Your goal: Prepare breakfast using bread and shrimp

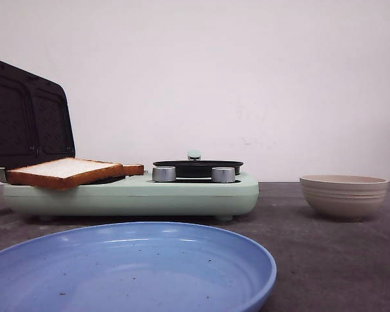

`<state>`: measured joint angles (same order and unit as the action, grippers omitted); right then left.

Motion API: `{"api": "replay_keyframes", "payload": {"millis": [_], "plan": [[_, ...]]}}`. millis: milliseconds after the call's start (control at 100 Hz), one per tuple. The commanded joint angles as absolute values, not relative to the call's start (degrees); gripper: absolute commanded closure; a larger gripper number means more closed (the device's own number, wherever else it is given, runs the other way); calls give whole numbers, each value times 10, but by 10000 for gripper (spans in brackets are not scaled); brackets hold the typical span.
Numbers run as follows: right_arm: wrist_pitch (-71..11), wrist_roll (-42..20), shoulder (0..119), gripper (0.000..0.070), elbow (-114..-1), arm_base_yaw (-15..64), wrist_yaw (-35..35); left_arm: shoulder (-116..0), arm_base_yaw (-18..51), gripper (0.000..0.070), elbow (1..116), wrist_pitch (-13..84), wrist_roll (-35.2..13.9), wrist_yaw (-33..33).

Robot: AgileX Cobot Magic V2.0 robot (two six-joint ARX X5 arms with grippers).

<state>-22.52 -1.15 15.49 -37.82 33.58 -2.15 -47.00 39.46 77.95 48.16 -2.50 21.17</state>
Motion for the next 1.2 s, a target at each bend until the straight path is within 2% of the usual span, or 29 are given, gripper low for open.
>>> {"api": "replay_keyframes", "payload": {"millis": [0, 160, 280, 410, 510, 640, 790, 930, 990, 1140, 1190], "plan": [[-216, -53, 138, 698, -379, 338, -16, -489, 397, 700, 769, 431, -23, 213], [-218, -53, 126, 698, -378, 338, -12, -553, 378, 700, 747, 274, -2, 215], [-219, -54, 126, 698, -378, 338, -13, -595, 329, 700, 750, 182, -16, 214], [-225, -57, 126, 698, -378, 338, -13, -622, 245, 700, 759, 168, -70, 213], [-236, -59, 126, 698, -378, 338, -13, -630, 157, 700, 764, 185, -87, 194], [-251, -60, 126, 698, -378, 338, -13, -637, 33, 700, 764, 201, -123, 123], [-253, -60, 126, 698, -378, 338, -12, -659, -97, 700, 764, 219, -208, -17], [-254, -60, 126, 698, -378, 338, -12, -700, -166, 691, 764, 243, -297, -116], [-254, -60, 126, 698, -378, 338, -12, -721, -183, 621, 764, 251, -320, -150], [-254, -61, 126, 698, -378, 338, -12, -768, -208, 291, 764, 263, -333, -215], [-254, -61, 126, 698, -378, 338, -12, -781, -212, 223, 764, 262, -337, -231]]}}
